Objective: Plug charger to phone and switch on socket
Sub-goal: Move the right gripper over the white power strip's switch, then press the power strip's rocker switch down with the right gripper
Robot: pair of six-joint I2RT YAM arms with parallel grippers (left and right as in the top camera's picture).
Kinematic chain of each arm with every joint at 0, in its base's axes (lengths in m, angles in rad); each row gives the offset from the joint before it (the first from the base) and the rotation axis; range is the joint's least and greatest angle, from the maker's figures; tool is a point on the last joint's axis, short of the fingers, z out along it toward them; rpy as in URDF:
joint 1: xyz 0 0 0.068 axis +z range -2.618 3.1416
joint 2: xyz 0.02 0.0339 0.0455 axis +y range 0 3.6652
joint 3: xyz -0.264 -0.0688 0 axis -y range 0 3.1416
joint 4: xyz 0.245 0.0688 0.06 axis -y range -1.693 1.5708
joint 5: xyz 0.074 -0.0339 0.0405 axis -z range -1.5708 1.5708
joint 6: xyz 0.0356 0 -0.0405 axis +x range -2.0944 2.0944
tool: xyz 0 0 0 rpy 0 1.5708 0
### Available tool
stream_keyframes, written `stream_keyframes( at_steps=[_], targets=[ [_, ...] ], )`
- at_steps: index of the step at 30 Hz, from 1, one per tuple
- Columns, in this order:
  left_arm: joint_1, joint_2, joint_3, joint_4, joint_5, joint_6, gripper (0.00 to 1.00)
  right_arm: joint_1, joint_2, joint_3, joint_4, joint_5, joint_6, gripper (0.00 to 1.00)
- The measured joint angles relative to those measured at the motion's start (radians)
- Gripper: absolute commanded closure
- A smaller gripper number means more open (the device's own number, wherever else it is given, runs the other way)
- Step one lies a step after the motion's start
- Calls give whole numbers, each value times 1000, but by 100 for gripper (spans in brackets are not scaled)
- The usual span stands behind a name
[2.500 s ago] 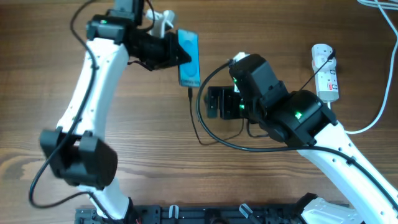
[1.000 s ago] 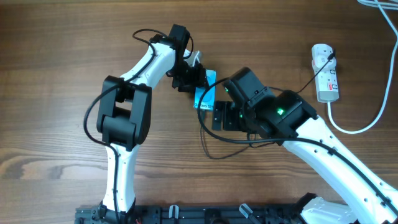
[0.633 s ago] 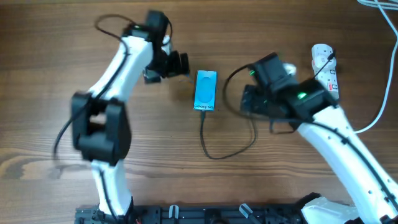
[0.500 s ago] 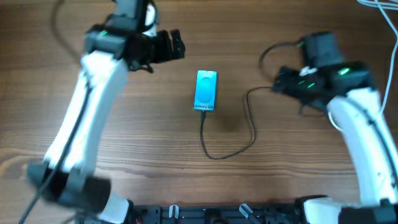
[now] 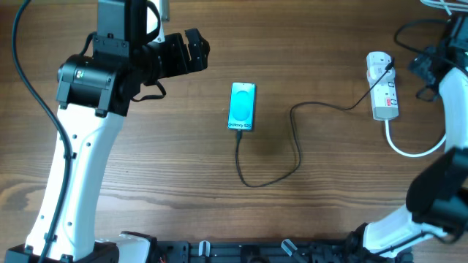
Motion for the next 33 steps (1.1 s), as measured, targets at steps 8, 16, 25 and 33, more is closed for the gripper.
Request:
stream_keyframes(
  at_steps=[8,16,25,33],
  targets=[
    [0,0,0,0,0,0,0,-35,201,-6,72,-119,-143,0],
    [0,0,0,0,0,0,0,-176,235,-21,133,-417,-206,0],
    [0,0,0,0,0,0,0,-174,245,-25,148,-540,-206,0],
    [0,0,0,0,0,0,0,-174,284,-25,152,-560,-209,0]
  ],
)
